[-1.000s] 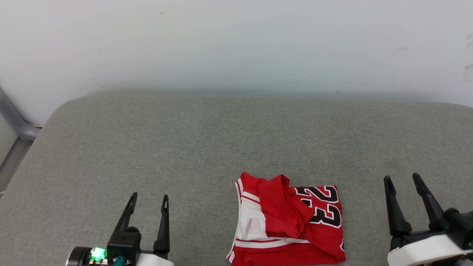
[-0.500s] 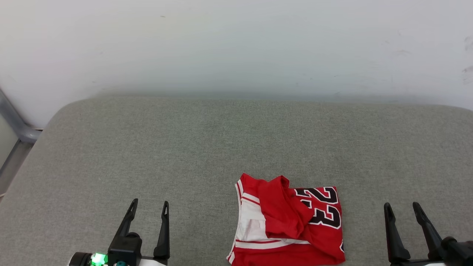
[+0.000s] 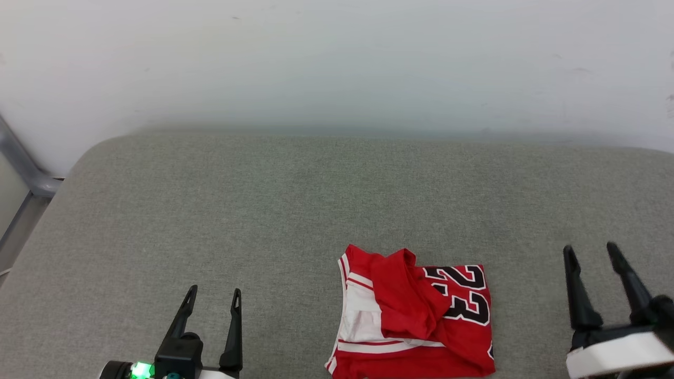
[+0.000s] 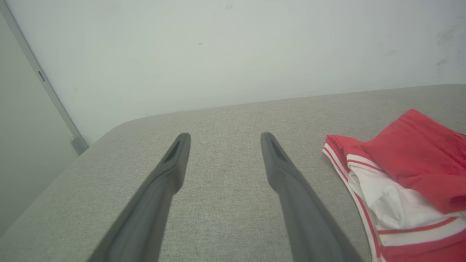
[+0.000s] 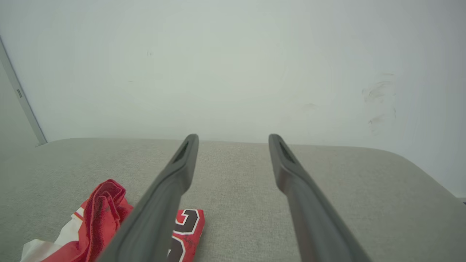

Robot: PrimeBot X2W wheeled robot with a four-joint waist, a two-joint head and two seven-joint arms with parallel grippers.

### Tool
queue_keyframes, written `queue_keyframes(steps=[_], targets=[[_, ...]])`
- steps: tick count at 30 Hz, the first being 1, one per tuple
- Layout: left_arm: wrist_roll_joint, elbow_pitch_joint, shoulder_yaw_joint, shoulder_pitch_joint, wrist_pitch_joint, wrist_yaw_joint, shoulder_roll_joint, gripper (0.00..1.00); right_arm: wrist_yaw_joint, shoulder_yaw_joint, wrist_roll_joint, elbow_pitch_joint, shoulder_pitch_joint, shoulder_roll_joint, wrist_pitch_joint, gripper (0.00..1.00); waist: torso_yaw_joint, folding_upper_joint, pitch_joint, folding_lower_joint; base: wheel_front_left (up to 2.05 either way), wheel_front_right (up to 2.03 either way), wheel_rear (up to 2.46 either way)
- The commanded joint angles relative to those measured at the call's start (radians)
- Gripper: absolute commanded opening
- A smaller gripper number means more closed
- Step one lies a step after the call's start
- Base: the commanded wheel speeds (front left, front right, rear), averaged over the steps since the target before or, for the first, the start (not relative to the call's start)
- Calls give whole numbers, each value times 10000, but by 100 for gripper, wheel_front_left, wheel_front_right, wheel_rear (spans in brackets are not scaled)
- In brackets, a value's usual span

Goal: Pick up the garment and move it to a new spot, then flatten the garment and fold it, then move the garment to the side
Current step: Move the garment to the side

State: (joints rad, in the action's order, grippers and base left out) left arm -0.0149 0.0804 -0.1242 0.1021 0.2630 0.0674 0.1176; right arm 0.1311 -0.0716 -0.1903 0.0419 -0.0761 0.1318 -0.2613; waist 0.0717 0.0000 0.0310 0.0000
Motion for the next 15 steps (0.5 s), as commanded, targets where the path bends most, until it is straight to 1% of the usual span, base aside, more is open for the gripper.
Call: queue_keyframes(steps=[1, 4, 7, 11, 15], targets=[[-34, 12, -15, -40, 23, 7, 15, 100, -8, 13, -82, -95, 467, 338, 125, 100, 28, 0, -25, 0, 0, 0, 0], [-25, 29, -32, -90, 23, -14, 10, 100, -8, 103, -388, -165, 1237, 890, 596, 100, 72, 0, -61, 0, 0, 0, 0], [-26, 44, -58, -148, 23, -39, 12, 100, -8, 406, -755, -151, 2025, 1583, 1385, 100, 123, 0, -94, 0, 0, 0, 0], [-34, 71, -58, -213, 23, -53, 13, 100, -8, 1013, -1590, 32, 2960, 2450, 2881, 100, 209, 0, -159, 0, 0, 0, 0], [-45, 74, -57, -238, 23, -41, -15, 100, -8, 1749, -2594, 235, 3618, 3094, 4612, 100, 289, 0, -241, 0, 0, 0, 0]])
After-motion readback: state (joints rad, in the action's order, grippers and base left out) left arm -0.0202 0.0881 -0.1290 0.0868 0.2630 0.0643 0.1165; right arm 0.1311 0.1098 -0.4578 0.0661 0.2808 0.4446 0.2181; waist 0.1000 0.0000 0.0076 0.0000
